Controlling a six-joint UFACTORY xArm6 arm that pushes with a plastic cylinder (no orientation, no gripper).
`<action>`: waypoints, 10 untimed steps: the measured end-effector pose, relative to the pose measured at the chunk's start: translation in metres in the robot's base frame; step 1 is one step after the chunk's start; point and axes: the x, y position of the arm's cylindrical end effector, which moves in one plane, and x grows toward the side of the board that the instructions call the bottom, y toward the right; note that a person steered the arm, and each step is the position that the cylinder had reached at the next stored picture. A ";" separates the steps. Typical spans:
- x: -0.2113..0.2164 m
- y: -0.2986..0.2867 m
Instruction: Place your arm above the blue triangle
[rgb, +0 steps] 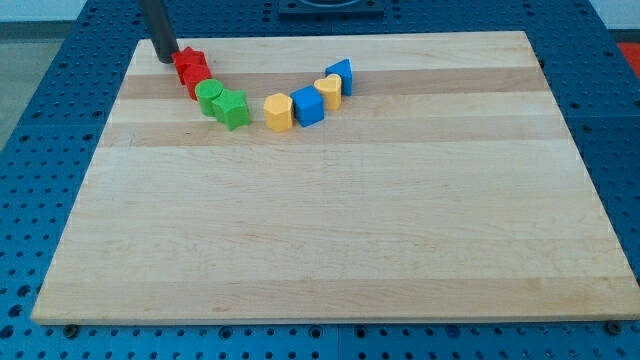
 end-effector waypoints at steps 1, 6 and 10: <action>0.000 0.000; -0.006 0.163; 0.001 0.282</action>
